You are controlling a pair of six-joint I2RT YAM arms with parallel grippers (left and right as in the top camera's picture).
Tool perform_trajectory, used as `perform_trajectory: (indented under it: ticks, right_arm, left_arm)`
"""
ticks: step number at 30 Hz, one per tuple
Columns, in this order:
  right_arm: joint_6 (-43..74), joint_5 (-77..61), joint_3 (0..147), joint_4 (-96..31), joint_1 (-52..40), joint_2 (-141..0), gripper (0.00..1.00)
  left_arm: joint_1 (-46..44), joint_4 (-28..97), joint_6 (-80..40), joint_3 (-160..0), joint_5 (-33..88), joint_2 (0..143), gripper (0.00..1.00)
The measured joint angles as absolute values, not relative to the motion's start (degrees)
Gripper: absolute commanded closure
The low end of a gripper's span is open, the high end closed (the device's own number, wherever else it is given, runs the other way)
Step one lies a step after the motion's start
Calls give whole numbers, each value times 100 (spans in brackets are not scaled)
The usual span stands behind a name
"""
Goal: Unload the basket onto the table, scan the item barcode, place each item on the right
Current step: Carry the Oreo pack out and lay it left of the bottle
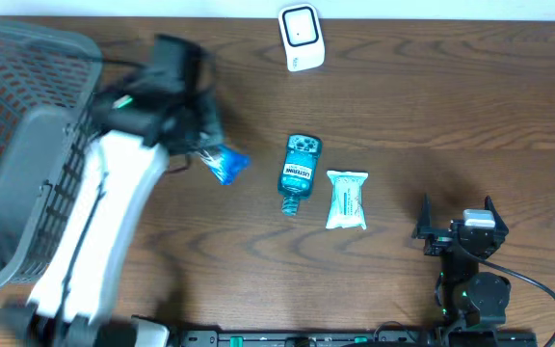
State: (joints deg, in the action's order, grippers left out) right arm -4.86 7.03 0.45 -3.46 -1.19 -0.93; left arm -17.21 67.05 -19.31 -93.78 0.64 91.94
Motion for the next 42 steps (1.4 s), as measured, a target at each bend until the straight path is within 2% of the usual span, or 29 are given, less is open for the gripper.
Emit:
perform_trajectory:
  ticks: [11,12,15,16,17,19,21,22,23,24,25,36,42]
  right_arm:
    - [-486,703,45,-346,-119,-93,1]
    - [-484,703,45,-346,-119,-93,1]
    - [-484,703,45,-346,-119,-93,1]
    - [-486,703,45,-346,-119,-93,1]
    - [-486,703,45,-346,-119,-93,1]
    - [-484,703,45,-346,-119,-93,1]
    - [-486,703,45,-346,-119,-93,1]
    - [-486,703,45,-346,-119,-93,1]
    - [-486,703,45,-346,-119,-93,1]
    - [-486,703,45,-346,-119,-93,1]
    - [-484,701,45,-346,-119,-93,1]
    - [-486,703,45,-346,-119,-93,1]
    - [-486,703,45,-346,-119,-93,1]
  left_arm:
    - [-2145,6270,-777,-9334,93,11598,90]
    - [-2167,6228,-757,-9334,128,11740,76]
    - [-2250,6090,-725,-9327,189,12114,47]
    - [-2285,6090,-626,-9321,217,12184,20]
    - [-2300,6095,-648,-9319,231,12195,16]
    - [-2322,6106,-611,-9319,242,12164,15]
    - [-2318,6108,-613,-9319,244,12084,18]
    - [-2314,6108,-613,-9319,244,12027,34]
    - [-2309,6108,-609,-9319,242,11972,60]
    - [-2303,6106,-589,-9319,242,11883,78]
    - [-2303,6099,-609,-9319,244,11793,92]
    - [-2298,5470,-923,-9301,244,11434,92]
    - [-2285,4982,-943,-8670,244,11439,92]
